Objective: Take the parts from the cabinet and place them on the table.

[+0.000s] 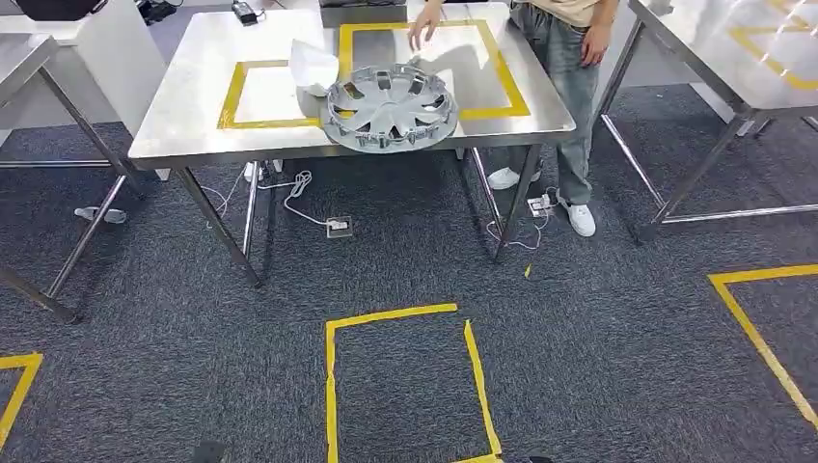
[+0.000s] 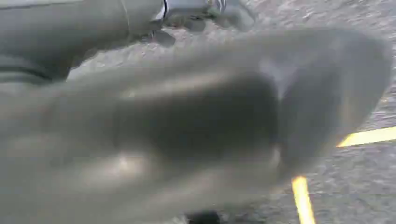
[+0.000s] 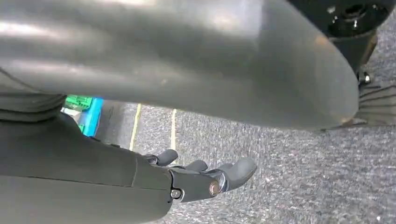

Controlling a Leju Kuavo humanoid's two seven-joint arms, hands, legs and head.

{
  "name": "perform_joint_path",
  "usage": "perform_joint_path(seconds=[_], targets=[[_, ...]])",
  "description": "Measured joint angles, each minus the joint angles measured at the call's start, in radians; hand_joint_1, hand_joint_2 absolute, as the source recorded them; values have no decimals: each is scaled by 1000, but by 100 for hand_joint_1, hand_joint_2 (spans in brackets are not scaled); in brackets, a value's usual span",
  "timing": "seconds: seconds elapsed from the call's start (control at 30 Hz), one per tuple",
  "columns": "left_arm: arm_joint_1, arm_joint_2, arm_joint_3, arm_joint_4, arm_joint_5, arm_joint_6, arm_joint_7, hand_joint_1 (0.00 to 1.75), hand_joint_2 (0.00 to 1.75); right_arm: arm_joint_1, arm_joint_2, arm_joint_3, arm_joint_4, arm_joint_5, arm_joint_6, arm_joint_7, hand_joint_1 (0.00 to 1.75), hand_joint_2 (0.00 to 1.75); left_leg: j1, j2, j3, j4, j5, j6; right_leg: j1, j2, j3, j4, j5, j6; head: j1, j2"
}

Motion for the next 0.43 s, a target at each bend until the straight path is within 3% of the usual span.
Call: perform_joint_path(seconds=[0.1,0.13,0.17,0.23,0.27,0.3,0.33,0.37,0.43], targets=[[29,-2,-10,-22,67,-28,24,0,0,36,-6,56,1,-54,-5,0,0,0,4,-4,0,-12,20,8,5,0,2,-4,13,11,0,0],[30,-6,-12,-33,86,-36,29,0,0,47,-11,75,4,-74,-6,-6,0,0,15,3,7,-23,32,11,0,4,-4,9,-11,12,0,0],[31,-6,-14,-49,105,-45,35,0,0,61,-13,88,9,-88,-7,-13,0,0,17,1,1,-29,40,20,1,8,-17,45,-62,14,4,0],[29,-7,-16,-85,138,-57,46,0,0,91,-15,121,28,-117,-8,-15,0,0,18,2,-16,-27,52,19,-3,10,-66,205,-175,20,9,0],[27,-8,-19,-104,154,-65,52,0,0,109,-17,135,45,-133,-9,-15,0,0,18,4,-26,-25,56,16,-5,10,-85,283,-216,24,8,0],[22,-8,-21,-124,168,-70,57,0,0,129,-18,147,62,-145,-10,-15,0,0,19,4,-37,-20,60,12,-7,10,-85,324,-234,27,8,0],[16,-9,-23,-144,180,-76,62,0,0,147,-20,158,78,-154,-11,-14,0,0,21,5,-48,-15,64,7,-11,9,-60,310,-226,30,8,0],[8,-11,-24,-167,191,-82,64,0,0,166,-24,168,96,-165,-12,-15,0,0,26,4,-58,-8,68,2,-15,9,-8,250,-205,33,8,0],[-7,-12,-30,-203,214,-90,71,0,0,193,-31,189,121,-183,-15,-13,0,0,34,1,-81,14,74,-13,-27,8,130,67,-168,47,8,0]])
